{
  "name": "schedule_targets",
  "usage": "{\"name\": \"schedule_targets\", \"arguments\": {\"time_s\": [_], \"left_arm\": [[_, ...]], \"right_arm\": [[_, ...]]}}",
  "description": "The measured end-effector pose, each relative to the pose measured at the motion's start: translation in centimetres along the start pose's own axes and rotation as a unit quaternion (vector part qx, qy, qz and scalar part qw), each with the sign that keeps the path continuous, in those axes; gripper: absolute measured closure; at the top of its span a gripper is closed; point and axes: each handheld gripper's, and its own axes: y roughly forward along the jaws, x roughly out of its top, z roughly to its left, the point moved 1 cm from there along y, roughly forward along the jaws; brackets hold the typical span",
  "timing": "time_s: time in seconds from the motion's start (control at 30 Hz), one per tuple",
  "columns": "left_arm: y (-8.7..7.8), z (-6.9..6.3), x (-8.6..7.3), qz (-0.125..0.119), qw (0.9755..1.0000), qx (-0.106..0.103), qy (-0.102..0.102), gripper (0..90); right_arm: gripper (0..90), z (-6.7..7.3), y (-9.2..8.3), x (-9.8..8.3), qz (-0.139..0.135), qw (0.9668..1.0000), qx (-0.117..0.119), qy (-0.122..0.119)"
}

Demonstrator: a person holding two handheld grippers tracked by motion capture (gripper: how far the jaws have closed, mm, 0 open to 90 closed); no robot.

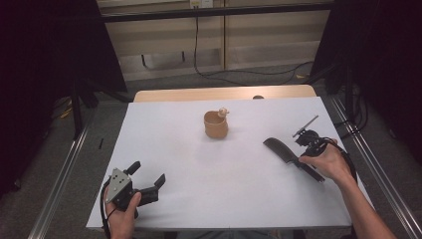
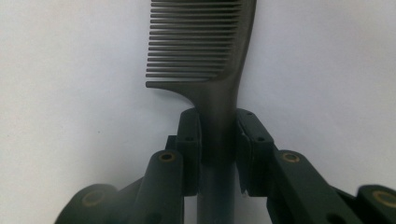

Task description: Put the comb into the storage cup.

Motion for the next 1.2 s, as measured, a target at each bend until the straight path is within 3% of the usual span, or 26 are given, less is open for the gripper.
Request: {"name": "schedule_targets", "arguments": {"time_s": [0.27, 0.6, 0.8, 0.87, 0.97, 1.2], "left_arm": [[0.0, 0.0, 0.0, 0.002, 1.0000, 0.000, 0.003, 3.1], [0.0, 0.0, 0.0, 0.000, 1.0000, -0.001, 0.000, 3.1], [0.0, 0.0, 0.0, 0.001, 1.0000, -0.001, 0.002, 3.1], [0.0, 0.0, 0.0, -0.001, 1.0000, -0.001, 0.000, 3.1], [0.0, 0.0, 0.0, 0.000, 1.0000, 0.000, 0.000, 3.1], [0.0, -0.1, 0.0, -0.001, 1.0000, -0.002, 0.001, 3.1]], "right_arm": [[73.3, 0.0, -1.0, -0.3, -0.039, 0.9992, 0.008, 0.005], [73.2, -0.1, -2.6, -0.9, -0.098, 0.9950, 0.009, 0.014], [73.2, -0.1, -2.6, -1.2, -0.133, 0.9905, 0.023, 0.027], [73.2, 0.0, -2.7, -1.3, -0.140, 0.9897, 0.015, 0.027], [73.3, 0.1, -2.9, -1.6, -0.165, 0.9856, 0.014, 0.035], [73.2, -0.3, -3.1, -2.3, -0.195, 0.9794, 0.013, 0.049]]}}
